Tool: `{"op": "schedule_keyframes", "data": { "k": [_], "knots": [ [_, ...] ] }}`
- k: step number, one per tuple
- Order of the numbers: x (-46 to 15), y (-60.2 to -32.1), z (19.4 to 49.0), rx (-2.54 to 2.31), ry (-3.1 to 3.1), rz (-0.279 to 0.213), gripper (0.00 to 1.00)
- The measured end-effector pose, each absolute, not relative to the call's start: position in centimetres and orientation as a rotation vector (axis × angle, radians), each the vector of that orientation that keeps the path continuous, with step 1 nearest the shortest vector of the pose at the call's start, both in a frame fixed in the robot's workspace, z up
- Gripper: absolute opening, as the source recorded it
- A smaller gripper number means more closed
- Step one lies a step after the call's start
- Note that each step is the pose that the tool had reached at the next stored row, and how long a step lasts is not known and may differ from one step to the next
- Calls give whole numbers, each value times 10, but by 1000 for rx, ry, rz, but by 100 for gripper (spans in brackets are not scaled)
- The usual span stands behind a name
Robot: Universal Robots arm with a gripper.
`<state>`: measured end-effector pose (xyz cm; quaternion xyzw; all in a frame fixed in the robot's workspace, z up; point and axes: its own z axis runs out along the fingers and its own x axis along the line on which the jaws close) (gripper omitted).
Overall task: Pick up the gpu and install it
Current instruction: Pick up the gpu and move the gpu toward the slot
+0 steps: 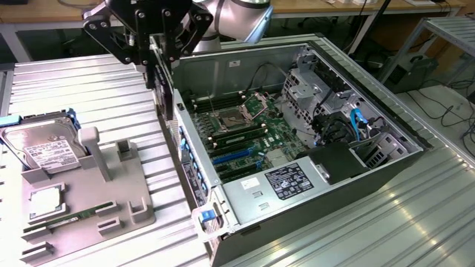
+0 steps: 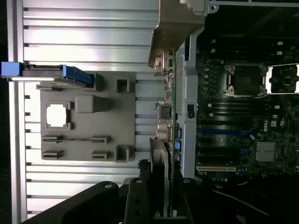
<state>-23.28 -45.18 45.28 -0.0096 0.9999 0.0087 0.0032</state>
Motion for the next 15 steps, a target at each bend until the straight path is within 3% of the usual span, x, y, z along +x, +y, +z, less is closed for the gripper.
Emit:
{"op": "schedule_keyframes", "data": {
  "k": [15],
  "knots": [
    [-185, -452, 453, -30, 3135, 27, 27]
  ]
}}
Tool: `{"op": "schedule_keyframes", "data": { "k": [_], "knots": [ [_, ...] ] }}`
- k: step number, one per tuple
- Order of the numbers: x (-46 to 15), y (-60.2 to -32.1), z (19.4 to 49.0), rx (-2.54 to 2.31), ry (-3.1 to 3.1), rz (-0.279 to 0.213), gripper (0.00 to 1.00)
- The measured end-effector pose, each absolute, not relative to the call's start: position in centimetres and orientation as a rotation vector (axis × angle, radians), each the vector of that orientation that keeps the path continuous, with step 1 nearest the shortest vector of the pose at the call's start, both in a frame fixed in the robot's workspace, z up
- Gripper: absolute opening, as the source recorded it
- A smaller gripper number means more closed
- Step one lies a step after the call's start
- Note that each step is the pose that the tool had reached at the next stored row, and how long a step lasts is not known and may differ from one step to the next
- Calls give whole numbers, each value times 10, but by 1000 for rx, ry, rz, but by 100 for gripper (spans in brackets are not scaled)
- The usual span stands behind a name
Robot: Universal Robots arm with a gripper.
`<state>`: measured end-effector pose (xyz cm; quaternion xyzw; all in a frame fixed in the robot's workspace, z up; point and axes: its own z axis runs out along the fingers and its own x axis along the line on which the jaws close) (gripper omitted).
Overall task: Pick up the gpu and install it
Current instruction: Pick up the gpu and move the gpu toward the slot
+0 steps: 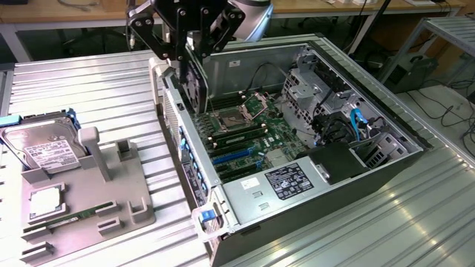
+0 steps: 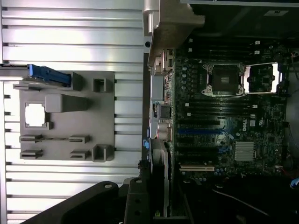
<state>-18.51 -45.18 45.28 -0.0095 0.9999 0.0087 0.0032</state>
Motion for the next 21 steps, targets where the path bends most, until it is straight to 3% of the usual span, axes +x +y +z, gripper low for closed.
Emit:
{"op": "schedule_keyframes", "data": {
  "k": [21],
  "knots": [
    [-146, -452, 453, -30, 3135, 27, 27]
  ]
}}
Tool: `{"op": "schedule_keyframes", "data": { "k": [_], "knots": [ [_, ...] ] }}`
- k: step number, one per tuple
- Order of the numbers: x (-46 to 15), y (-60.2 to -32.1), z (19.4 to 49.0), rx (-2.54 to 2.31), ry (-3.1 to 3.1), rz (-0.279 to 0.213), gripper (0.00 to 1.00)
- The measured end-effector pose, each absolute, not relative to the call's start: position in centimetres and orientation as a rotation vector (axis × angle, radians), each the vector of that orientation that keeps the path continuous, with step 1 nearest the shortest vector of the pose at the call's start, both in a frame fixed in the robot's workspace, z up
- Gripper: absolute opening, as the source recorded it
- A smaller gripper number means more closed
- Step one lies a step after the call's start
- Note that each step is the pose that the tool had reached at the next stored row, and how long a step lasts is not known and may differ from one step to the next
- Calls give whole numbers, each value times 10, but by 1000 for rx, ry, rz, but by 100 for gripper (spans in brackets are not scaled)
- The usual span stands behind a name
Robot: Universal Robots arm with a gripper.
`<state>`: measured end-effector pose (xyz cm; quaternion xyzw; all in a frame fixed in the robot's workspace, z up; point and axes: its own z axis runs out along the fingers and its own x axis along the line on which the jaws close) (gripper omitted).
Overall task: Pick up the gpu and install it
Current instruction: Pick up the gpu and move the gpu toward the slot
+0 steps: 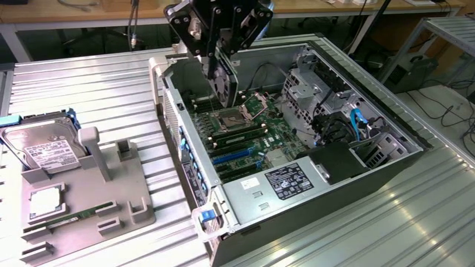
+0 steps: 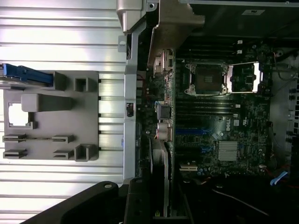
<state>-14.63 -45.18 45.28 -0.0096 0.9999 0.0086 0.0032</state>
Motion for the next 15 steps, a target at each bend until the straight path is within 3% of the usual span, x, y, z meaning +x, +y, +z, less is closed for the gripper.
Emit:
{"op": "schedule_keyframes", "data": {
  "k": [15],
  "knots": [
    [-111, -452, 453, -30, 3135, 27, 27]
  ]
}}
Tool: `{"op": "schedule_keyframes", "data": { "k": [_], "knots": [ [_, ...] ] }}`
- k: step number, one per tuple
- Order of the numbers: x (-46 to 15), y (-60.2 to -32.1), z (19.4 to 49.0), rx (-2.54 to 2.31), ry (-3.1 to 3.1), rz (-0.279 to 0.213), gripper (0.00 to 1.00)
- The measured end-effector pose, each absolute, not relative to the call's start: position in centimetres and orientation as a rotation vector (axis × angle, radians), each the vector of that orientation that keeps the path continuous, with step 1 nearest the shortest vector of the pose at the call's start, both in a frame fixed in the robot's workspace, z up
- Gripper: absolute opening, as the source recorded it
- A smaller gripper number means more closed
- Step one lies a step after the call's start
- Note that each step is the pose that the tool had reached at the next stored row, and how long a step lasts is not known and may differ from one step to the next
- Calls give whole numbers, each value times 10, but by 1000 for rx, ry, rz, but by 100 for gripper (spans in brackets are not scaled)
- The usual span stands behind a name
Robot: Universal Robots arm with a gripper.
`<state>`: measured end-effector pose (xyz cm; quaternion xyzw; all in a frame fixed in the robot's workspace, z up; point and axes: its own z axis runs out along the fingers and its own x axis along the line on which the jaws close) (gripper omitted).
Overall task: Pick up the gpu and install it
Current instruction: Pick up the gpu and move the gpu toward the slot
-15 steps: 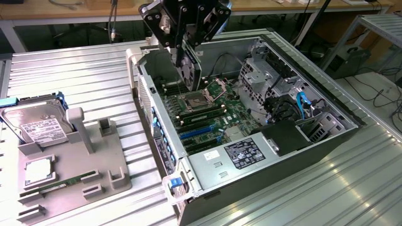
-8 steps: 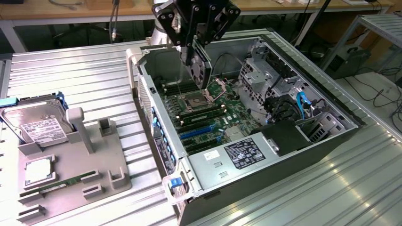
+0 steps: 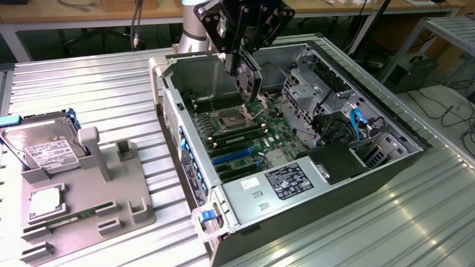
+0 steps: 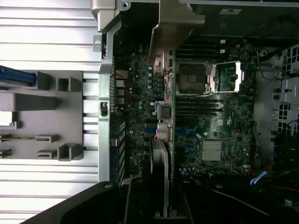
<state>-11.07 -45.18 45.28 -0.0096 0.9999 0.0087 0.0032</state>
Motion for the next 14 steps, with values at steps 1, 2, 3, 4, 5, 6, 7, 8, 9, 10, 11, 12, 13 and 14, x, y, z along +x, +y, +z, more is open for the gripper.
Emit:
{"op": "schedule_keyframes", "data": {
  "k": [1, 2, 3, 4, 5, 6, 7, 8, 9, 10, 11, 12, 13, 14],
  "knots": [
    [-109, -452, 453, -30, 3135, 27, 27],
    [-106, -452, 453, -30, 3135, 27, 27],
    [-104, -452, 453, -30, 3135, 27, 27],
    [-102, -452, 453, -30, 3135, 27, 27],
    [-100, -452, 453, -30, 3135, 27, 27],
    [-98, -452, 453, -30, 3135, 27, 27],
    [-96, -452, 453, -30, 3135, 27, 27],
    [-95, -452, 453, -30, 3135, 27, 27],
    [-93, -452, 453, -30, 3135, 27, 27],
    [-90, -452, 453, -30, 3135, 27, 27],
    [-89, -452, 453, -30, 3135, 27, 27],
    [-86, -452, 453, -30, 3135, 27, 27],
    [-84, -452, 453, -30, 3135, 27, 27],
    [-82, -452, 453, -30, 3135, 27, 27]
  ]
}}
